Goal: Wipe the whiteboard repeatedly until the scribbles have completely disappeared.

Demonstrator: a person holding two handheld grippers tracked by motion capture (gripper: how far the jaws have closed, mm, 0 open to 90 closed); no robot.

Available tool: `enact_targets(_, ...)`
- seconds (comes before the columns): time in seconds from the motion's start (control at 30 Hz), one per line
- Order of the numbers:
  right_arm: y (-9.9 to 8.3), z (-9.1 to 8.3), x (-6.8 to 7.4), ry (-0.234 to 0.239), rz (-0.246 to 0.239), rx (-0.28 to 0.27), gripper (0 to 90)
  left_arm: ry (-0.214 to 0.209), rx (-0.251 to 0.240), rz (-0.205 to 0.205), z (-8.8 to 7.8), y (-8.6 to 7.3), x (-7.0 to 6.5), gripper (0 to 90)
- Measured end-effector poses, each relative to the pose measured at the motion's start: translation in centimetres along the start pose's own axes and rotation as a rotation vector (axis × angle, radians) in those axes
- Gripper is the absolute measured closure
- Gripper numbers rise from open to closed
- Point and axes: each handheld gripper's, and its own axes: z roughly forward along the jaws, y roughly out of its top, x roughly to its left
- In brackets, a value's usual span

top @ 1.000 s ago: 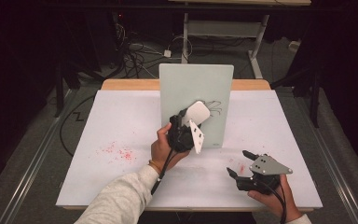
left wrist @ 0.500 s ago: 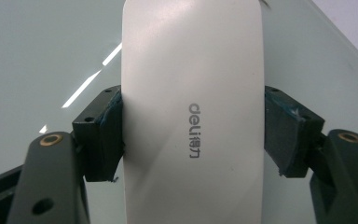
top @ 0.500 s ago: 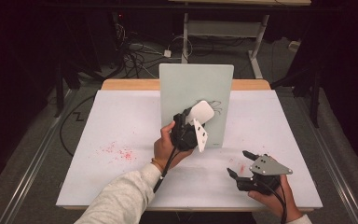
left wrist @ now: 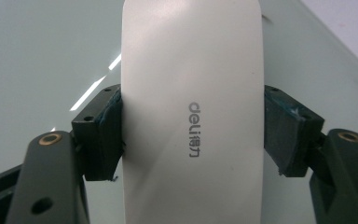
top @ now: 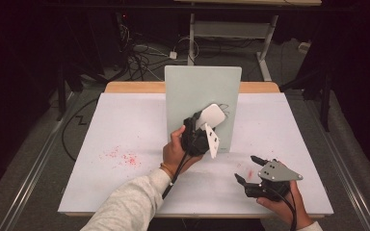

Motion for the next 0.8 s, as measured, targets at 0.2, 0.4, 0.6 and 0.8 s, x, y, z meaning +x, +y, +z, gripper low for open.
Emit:
enact_targets(0.2, -0.1, 0.0, 0.0, -0.004, 0.001, 0.005, 23.1, -0.025, 0.001, 0.014, 0.2, -0.6, -2.9, 29.1)
enact_targets(0.4, -0.1, 0.0, 0.0, -0.001, -0.005, 0.005, 23.1, -0.048, -0.004, 0.017, 0.3, 0.2, -2.4, 29.1)
enact_targets(0.6, -0.2, 0.0, 0.0, 0.006, -0.005, 0.013, 22.9, -0.003, -0.023, -0.052, 0.3, 1.6, 1.2, 29.1)
enact_targets(0.8, -0.2, 0.0, 0.0, 0.007, -0.009, 0.011, 22.9, 0.027, -0.028, -0.117, 0.3, 2.3, 2.9, 29.1)
